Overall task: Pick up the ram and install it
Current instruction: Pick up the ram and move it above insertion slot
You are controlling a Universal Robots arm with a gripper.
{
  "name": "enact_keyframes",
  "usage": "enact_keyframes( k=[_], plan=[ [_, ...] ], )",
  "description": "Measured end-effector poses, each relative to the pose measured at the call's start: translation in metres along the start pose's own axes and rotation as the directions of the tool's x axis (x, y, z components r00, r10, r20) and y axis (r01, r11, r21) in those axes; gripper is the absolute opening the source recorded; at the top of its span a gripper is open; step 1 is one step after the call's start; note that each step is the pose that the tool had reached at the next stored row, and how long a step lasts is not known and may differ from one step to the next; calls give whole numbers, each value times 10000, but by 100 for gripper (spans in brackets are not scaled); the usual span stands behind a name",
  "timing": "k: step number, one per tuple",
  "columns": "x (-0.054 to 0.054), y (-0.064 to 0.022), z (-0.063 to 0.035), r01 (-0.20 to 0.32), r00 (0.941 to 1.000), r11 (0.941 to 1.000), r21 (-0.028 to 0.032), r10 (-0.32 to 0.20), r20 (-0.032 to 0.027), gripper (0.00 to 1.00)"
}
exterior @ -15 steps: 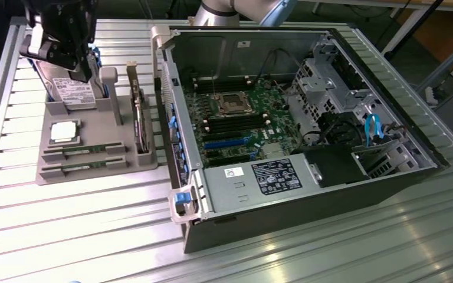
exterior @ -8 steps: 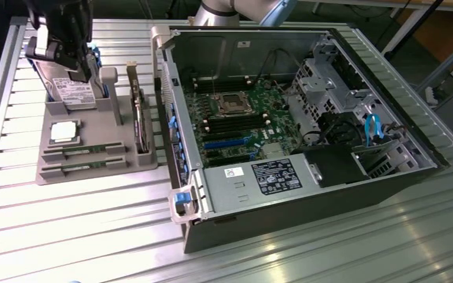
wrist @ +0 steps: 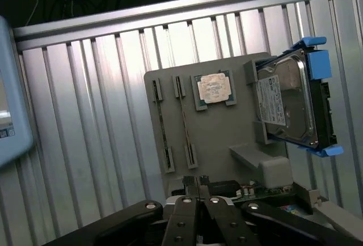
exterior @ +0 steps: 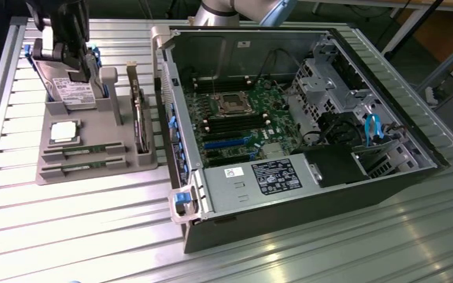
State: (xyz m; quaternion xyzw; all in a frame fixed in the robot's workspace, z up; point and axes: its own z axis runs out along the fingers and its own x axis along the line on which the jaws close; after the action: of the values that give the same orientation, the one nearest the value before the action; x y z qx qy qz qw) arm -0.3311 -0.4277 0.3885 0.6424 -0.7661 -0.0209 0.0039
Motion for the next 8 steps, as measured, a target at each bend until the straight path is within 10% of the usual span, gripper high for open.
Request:
enact_keyframes(
  k=[8],
  plan=[
    [0,0,2,232,9997,9997,-5,-232,-8,9]
  ],
)
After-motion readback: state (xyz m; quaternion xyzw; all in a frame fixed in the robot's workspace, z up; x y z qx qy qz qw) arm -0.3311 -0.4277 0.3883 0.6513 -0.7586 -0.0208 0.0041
